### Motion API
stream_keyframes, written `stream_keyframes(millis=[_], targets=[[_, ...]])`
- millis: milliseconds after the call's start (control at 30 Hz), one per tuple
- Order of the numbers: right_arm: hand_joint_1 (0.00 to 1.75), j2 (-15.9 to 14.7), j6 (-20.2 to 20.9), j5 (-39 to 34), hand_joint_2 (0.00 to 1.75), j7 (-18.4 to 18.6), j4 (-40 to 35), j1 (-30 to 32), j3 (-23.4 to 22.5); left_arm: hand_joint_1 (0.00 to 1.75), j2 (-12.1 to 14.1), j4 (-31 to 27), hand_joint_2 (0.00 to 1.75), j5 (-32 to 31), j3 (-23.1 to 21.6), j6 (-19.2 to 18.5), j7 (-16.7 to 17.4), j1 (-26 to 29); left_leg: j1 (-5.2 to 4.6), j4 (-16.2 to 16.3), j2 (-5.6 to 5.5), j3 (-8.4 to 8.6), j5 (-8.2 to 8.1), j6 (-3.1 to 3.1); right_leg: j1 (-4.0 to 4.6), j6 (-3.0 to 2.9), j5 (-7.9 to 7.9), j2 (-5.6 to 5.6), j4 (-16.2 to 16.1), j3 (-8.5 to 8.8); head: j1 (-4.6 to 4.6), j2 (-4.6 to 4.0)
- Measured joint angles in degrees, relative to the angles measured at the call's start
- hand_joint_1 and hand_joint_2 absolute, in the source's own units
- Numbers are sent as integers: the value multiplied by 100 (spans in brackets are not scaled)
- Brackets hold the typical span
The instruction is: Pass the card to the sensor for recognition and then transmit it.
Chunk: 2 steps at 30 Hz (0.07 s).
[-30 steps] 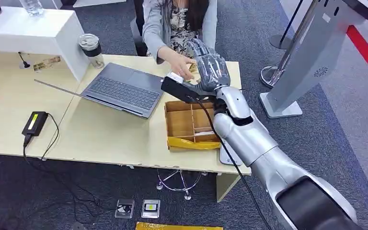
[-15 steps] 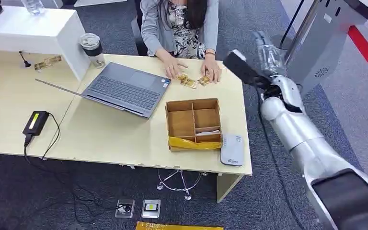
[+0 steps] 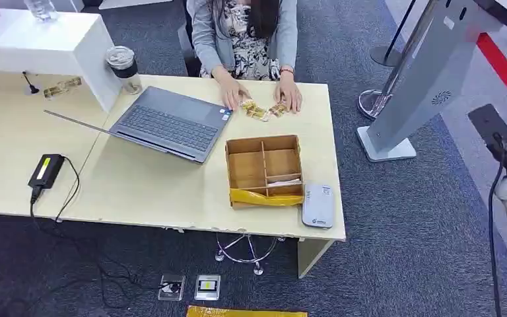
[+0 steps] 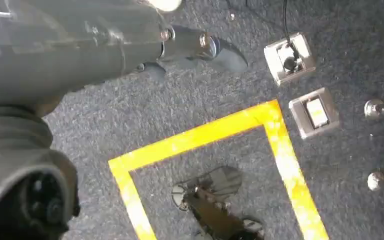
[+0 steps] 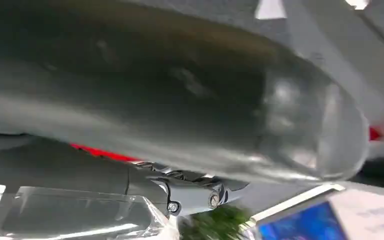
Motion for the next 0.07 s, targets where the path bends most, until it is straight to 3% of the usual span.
stream_keyframes(millis=[67], targets=[[0, -170, 0, -337, 0, 33, 87, 387, -207, 0, -11, 0, 0, 22, 0, 39, 7, -11, 0, 0, -7, -3, 0, 0, 0, 0, 0, -4, 0, 0, -4, 0]])
